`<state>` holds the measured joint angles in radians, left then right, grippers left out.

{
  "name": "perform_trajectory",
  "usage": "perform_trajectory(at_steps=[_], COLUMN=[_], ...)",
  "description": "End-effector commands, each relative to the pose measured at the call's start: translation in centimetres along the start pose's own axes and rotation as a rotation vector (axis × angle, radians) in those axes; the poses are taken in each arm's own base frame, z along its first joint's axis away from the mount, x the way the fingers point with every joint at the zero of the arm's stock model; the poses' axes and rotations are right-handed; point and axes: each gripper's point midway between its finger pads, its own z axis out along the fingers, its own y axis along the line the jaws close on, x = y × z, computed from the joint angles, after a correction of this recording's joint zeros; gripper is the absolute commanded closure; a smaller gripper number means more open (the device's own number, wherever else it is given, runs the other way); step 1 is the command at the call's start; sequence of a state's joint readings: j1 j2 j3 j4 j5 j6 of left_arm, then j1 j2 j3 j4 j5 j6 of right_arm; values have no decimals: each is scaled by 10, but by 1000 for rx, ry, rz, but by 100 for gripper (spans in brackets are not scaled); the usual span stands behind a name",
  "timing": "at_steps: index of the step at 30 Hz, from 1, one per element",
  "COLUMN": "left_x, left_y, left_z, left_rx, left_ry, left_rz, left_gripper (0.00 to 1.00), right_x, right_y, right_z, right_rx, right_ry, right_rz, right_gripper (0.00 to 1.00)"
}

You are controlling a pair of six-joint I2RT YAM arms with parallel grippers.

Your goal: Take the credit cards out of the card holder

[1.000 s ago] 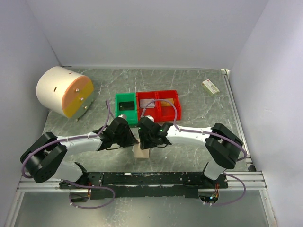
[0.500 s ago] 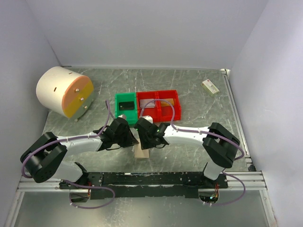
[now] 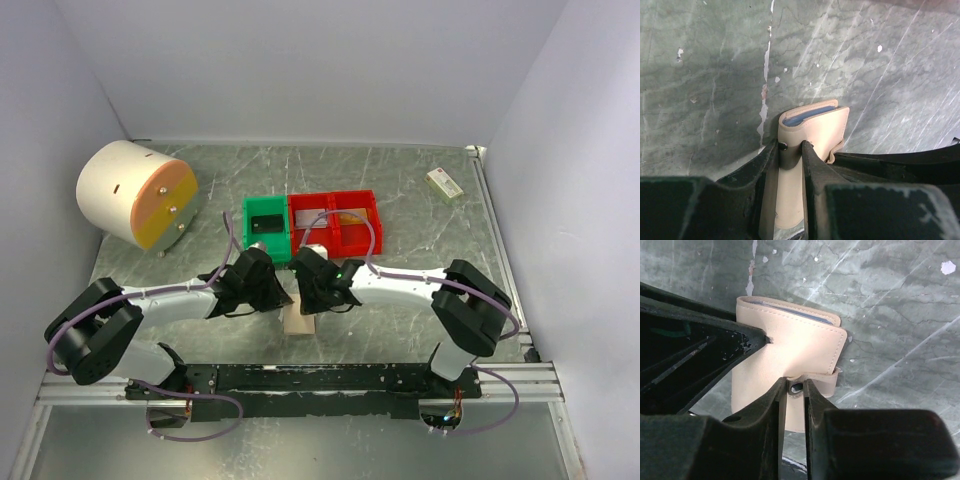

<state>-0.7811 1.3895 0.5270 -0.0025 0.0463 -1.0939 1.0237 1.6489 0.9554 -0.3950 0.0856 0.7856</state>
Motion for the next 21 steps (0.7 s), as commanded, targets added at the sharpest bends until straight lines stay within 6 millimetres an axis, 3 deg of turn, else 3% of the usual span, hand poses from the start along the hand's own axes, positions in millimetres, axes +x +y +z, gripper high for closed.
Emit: perform_trajectory(at_steps=[1,9,14,21], left_x=[11,13,13,13], left_y=[18,20,16,13], left_z=[1,3,3,5], left_rx=[-78,-83,-64,-60], left_ry=[25,33,36,42], left_rz=[0,-1,4,7], left_gripper=[70,71,71,70], right_x=[1,0,-9,-23], right_y=[-23,-29,-28,-26], right_z=[6,4,-2,-11], right_rx=[20,-67,-48,36], right_ry=[3,22,11,-39], right_rz=[57,123,74,-1], right_gripper=[85,84,71,61])
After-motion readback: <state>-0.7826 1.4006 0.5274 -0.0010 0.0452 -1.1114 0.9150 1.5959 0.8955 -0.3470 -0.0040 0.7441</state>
